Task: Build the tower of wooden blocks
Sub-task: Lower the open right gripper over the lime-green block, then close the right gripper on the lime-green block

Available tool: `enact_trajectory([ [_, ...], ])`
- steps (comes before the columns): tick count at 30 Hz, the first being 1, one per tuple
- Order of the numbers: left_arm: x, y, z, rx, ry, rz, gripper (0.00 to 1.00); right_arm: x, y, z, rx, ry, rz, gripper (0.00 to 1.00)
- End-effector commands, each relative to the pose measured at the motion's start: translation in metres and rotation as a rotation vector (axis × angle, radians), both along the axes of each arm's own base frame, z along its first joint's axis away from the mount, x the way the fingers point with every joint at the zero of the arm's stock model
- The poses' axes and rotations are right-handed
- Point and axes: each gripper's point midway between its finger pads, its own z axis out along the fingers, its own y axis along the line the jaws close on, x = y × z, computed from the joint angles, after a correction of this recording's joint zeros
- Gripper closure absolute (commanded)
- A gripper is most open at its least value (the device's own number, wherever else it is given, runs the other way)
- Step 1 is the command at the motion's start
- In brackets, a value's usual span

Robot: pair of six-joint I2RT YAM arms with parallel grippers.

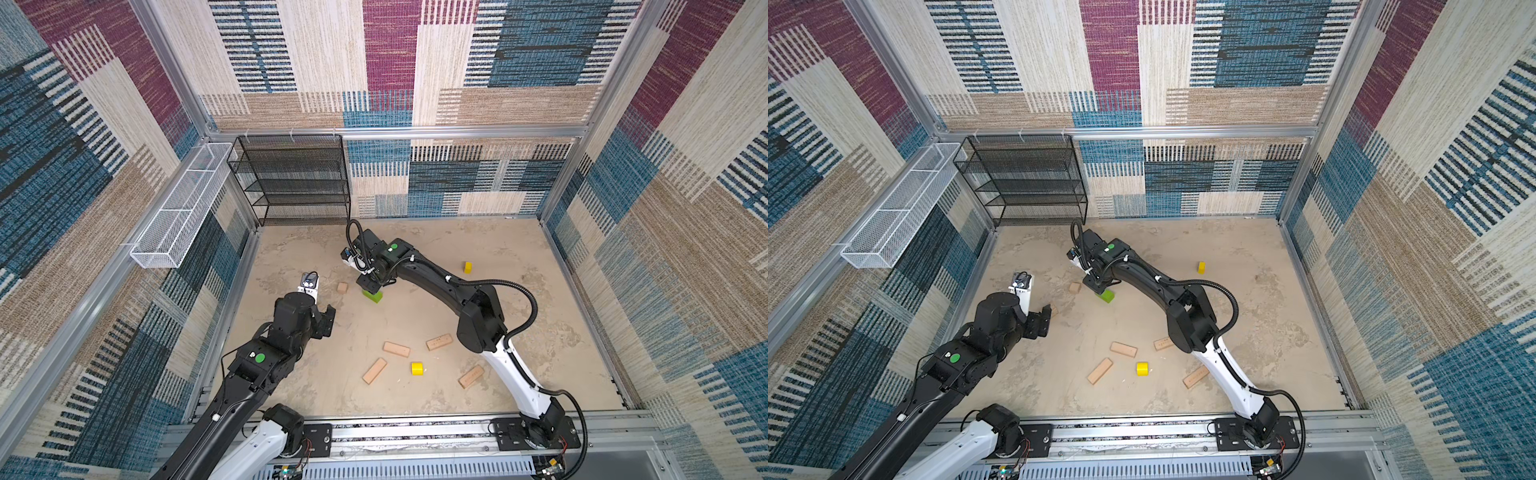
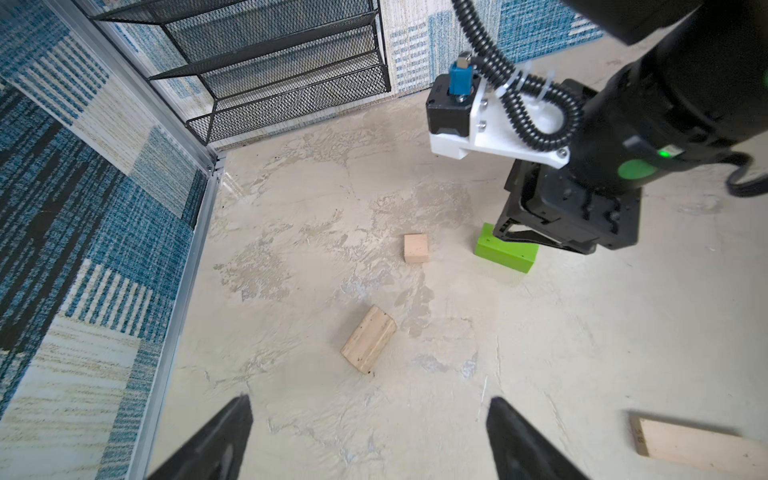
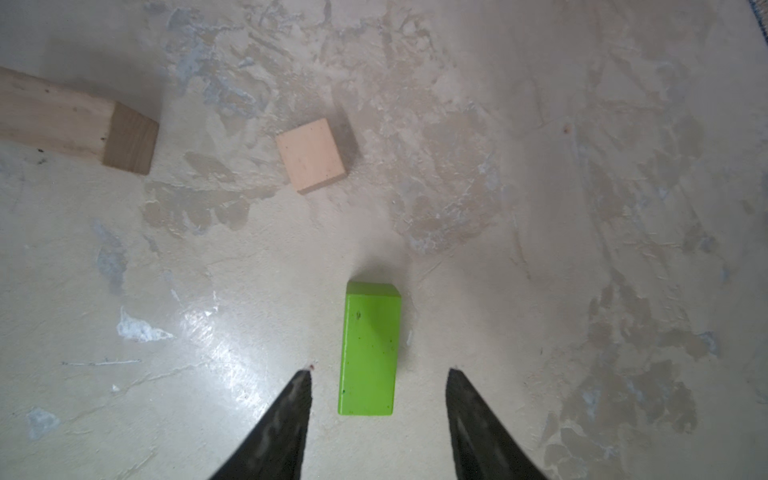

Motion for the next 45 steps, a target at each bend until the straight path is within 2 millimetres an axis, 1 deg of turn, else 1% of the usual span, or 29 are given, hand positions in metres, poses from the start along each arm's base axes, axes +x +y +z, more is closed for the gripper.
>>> enact_trajectory([
  [1, 0.001, -0.003, 0.002, -0.013, -0.008, -0.011, 0.01, -0.003, 0.006, -0.002, 0.036, 0.03, -0.018, 0.47],
  [6, 0.001, -0.006, 0.004, -0.027, -0.009, -0.025, 0.01, -0.003, 0.006, -0.01, 0.029, 0.045, -0.017, 0.49],
  [10, 0.0, -0.005, 0.0, -0.021, 0.002, -0.022, 0.01, -0.002, 0.008, -0.014, 0.025, 0.05, -0.012, 0.51],
  [13, 0.001, -0.01, -0.001, -0.032, 0.008, -0.044, 0.01, -0.002, 0.009, -0.019, 0.023, 0.057, -0.013, 0.53],
  [17, 0.001, -0.014, -0.005, -0.038, 0.027, -0.061, 0.01, -0.002, 0.009, -0.027, 0.013, 0.068, -0.017, 0.54],
  [23, 0.003, -0.016, -0.005, -0.036, 0.031, -0.065, 0.02, -0.005, 0.005, -0.037, -0.014, 0.087, -0.008, 0.56],
  [28, 0.003, -0.011, -0.01, -0.014, 0.039, -0.045, 0.02, -0.006, 0.001, -0.044, -0.046, 0.086, -0.003, 0.6],
  [33, 0.005, -0.022, -0.009, -0.049, 0.048, -0.084, 0.02, -0.008, -0.006, -0.052, -0.073, 0.095, -0.015, 0.61],
  [36, 0.006, -0.021, -0.011, -0.04, 0.06, -0.082, 0.03, -0.011, -0.003, -0.052, -0.061, 0.11, -0.006, 0.62],
  [40, 0.007, -0.019, -0.011, -0.03, 0.057, -0.071, 0.03, -0.008, -0.004, -0.048, -0.06, 0.093, -0.012, 0.62],
  [45, 0.006, -0.018, -0.012, -0.024, 0.06, -0.069, 0.03, -0.002, -0.001, -0.03, -0.035, 0.051, -0.016, 0.62],
])
